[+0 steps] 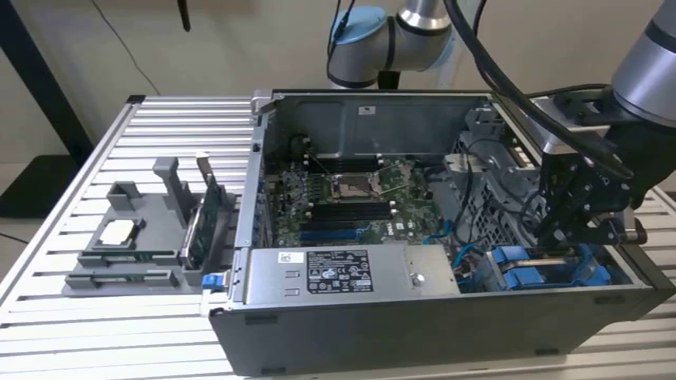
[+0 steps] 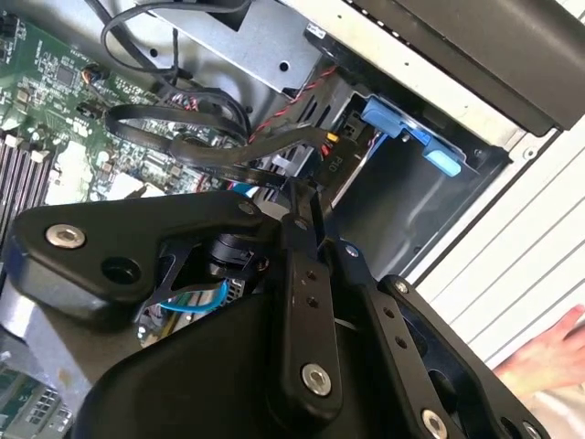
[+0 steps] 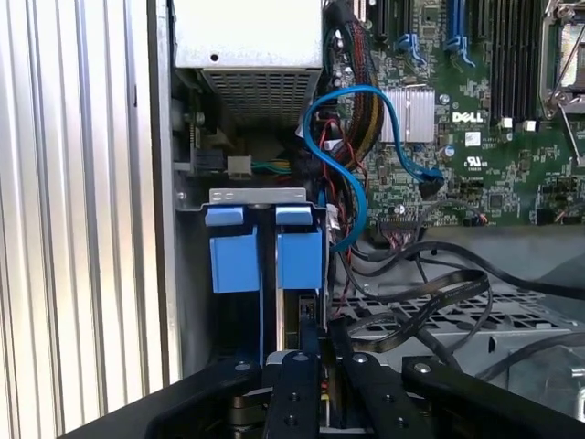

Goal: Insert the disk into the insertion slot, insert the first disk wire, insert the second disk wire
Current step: 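Insert the second disk wire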

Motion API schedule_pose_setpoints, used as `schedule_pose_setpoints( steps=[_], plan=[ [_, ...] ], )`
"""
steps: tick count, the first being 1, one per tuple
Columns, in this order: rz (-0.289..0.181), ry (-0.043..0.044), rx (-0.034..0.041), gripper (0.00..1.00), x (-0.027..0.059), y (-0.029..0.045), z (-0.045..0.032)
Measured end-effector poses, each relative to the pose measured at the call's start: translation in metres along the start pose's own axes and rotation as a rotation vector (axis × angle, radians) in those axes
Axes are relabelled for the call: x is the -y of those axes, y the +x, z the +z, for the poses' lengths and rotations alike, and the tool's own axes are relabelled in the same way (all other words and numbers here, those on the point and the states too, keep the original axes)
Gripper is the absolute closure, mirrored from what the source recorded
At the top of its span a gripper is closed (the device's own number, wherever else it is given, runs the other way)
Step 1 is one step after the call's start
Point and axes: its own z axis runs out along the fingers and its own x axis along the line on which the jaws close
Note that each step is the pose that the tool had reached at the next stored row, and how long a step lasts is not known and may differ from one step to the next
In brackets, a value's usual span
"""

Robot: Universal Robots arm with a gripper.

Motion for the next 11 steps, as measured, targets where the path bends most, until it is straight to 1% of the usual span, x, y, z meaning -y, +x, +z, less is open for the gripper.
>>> schedule_pose_setpoints(
  steps=[11],
  plan=[
    [0.0,-0.0001,0.0001,0.84,0.0003,0.0026,-0.0001]
  ],
)
